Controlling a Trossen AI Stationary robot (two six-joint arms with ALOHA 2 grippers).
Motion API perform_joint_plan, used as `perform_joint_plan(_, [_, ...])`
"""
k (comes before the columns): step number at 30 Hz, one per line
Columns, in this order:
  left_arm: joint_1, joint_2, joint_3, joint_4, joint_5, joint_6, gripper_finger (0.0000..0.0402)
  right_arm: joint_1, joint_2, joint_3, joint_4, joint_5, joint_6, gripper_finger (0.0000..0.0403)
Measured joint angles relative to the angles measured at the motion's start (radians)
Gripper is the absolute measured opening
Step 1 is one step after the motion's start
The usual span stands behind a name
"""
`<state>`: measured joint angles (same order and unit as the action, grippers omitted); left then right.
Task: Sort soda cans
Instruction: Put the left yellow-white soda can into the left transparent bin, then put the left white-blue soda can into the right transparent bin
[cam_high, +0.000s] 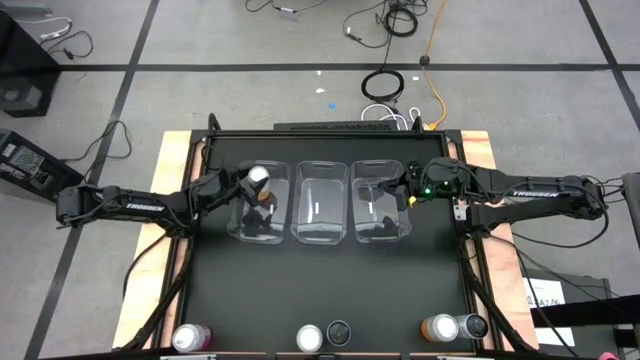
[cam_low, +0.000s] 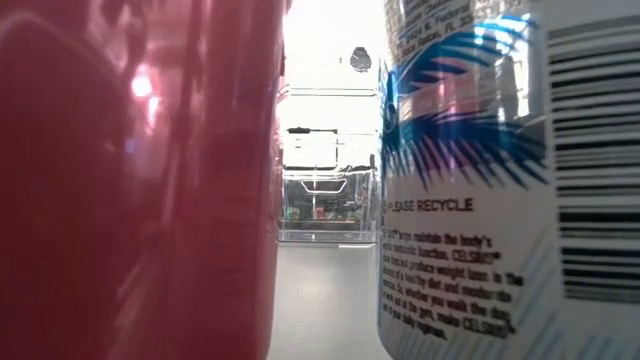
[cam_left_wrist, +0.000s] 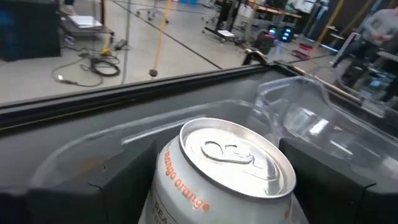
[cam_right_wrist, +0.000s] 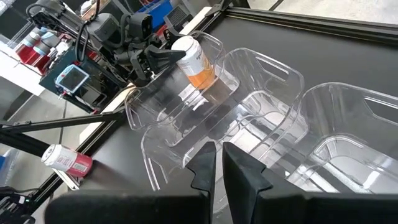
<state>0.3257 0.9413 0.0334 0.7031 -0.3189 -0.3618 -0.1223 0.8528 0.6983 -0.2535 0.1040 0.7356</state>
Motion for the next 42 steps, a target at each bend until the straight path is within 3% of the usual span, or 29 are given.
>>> perform_joint_plan(20, [0.000, 0.000, 0.002, 0.005, -0.032, 0.027, 0.0345, 0.000, 0.000, 0.000, 0.000, 0.000, -0.018, 0.0020])
perform_joint_plan(28, [0.000, -0.001, 0.003, 0.117, -0.030, 0.052, 0.0345, 0.000, 0.000, 0.000, 0.000, 0.000, -0.040, 0.0020])
perform_joint_plan(33, [0.000, -0.017, 0.041, 0.133, 0.035, 0.133, 0.0345, 0.000, 0.000, 0.000, 0.000, 0.000, -0.045, 0.0020])
perform_joint_plan(38, [0.000, -0.050, 0.107, 0.083, 0.113, 0.140, 0.0345, 0.000, 0.000, 0.000, 0.000, 0.000, -0.061, 0.0020])
perform_joint_plan(42, [0.000, -0.078, 0.225, -0.171, 0.186, 0.142, 0.0345, 0.000, 0.000, 0.000, 0.000, 0.000, -0.076, 0.0020])
